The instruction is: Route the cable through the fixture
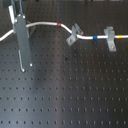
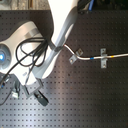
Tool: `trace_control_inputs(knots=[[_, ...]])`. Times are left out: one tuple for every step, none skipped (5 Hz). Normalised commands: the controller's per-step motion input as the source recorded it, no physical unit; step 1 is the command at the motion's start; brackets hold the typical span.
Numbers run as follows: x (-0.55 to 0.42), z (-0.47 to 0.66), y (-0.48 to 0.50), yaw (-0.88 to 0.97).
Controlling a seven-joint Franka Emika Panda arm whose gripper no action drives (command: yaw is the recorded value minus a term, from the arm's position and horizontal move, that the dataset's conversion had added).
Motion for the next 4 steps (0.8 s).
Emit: trace_control_inputs(knots=[[0.071, -0.10, -0.122, 0.29], [0.047, -0.11, -0.126, 0.48], [-0.001, -0.12, -0.001, 0.64], [0.008, -0.05, -0.032, 0.66]])
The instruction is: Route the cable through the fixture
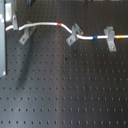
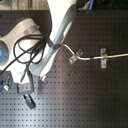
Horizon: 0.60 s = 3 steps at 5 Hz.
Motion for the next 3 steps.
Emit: trace_control_inputs(knots=[[0.008, -0.01, -0.051, 0.67], [0.005, -0.08, -0.131, 0.61], [-0.048, -0.26, -0.174, 0.61]])
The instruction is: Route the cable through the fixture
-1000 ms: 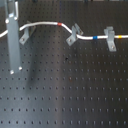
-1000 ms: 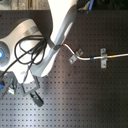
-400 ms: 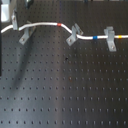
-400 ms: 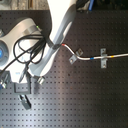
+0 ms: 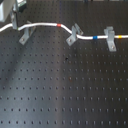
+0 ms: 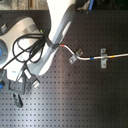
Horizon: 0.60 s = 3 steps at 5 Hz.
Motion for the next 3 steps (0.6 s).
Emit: trace_control_inputs(knots=[[-0.077, -0.19, -0.151, 0.62], [0.000, 0.00, 0.000, 0.01], [0.000, 0.03, 0.000, 0.05]])
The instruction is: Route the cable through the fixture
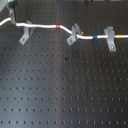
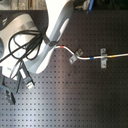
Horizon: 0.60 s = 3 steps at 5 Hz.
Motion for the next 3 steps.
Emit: trace_control_inputs(knots=[[0.000, -0.01, 0.000, 0.37], [-0.028, -0.03, -0.070, 0.45], [-0.108, 0.00, -0.084, 0.55]])
